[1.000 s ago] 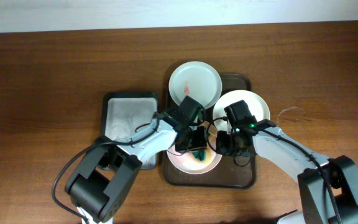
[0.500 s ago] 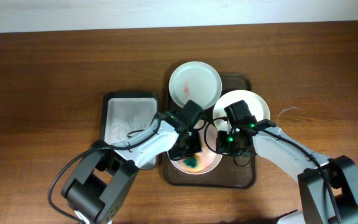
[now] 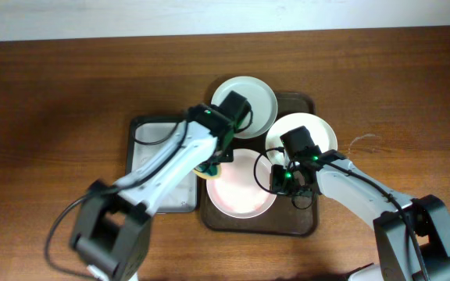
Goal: Clean dirty plates on tray and stack at the side
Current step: 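Scrub the front plate with the sponge in the left gripper, then return the sponge to the white tray with the left gripper, then tilt up the front plate with the right gripper and lift it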
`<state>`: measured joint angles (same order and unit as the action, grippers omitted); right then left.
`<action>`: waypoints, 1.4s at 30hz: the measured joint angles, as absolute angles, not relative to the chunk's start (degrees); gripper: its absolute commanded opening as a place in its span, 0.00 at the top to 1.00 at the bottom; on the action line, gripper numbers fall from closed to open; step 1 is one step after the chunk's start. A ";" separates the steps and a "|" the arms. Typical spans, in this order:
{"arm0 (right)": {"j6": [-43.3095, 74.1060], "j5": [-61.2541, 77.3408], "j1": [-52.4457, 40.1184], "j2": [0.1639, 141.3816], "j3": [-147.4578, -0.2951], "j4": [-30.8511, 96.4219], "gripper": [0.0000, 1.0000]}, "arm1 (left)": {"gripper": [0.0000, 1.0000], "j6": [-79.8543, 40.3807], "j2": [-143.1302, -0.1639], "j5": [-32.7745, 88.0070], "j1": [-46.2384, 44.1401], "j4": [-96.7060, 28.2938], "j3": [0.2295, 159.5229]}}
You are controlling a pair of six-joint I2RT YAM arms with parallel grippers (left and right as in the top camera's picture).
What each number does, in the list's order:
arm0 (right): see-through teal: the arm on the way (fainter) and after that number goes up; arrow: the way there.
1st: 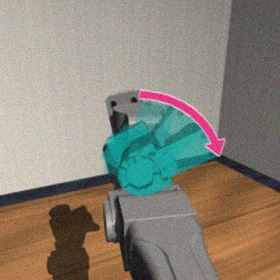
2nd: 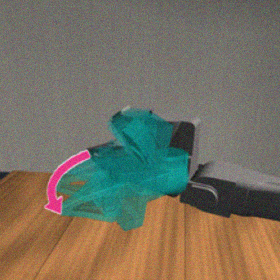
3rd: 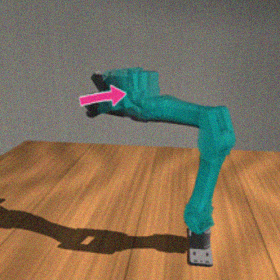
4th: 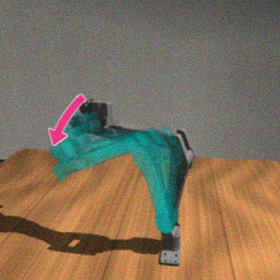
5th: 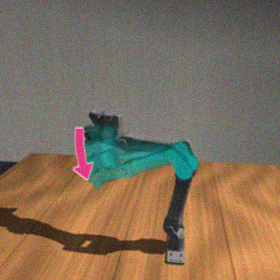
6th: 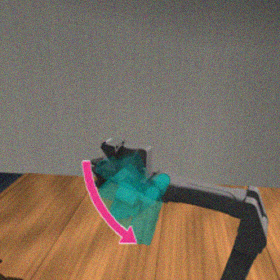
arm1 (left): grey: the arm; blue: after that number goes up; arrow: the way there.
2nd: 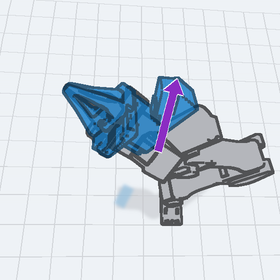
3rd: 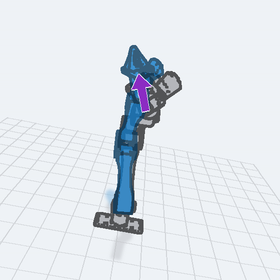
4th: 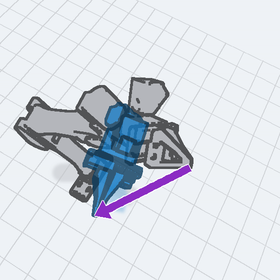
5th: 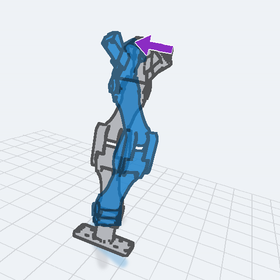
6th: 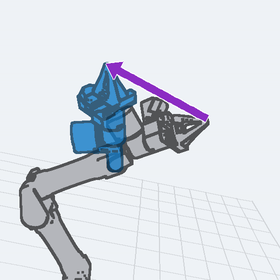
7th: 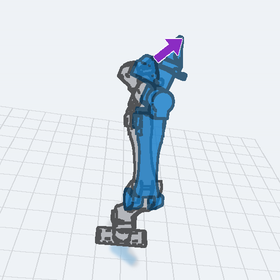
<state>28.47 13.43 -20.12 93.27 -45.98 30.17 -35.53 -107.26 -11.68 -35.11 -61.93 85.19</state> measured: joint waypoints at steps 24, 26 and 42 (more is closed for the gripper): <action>19.18 -38.09 -46.06 60.47 -45.76 44.75 0.96 | 0.00 -16.01 -71.00 5.61 -10.41 -52.12 61.76; 19.18 -44.14 -50.13 60.47 -46.65 44.97 0.96 | 0.00 -16.01 -67.88 5.63 -10.41 -52.49 61.80; 6.74 -77.58 -68.31 60.47 -51.81 41.95 0.96 | 0.00 -16.01 -63.96 4.27 -10.41 -52.64 61.82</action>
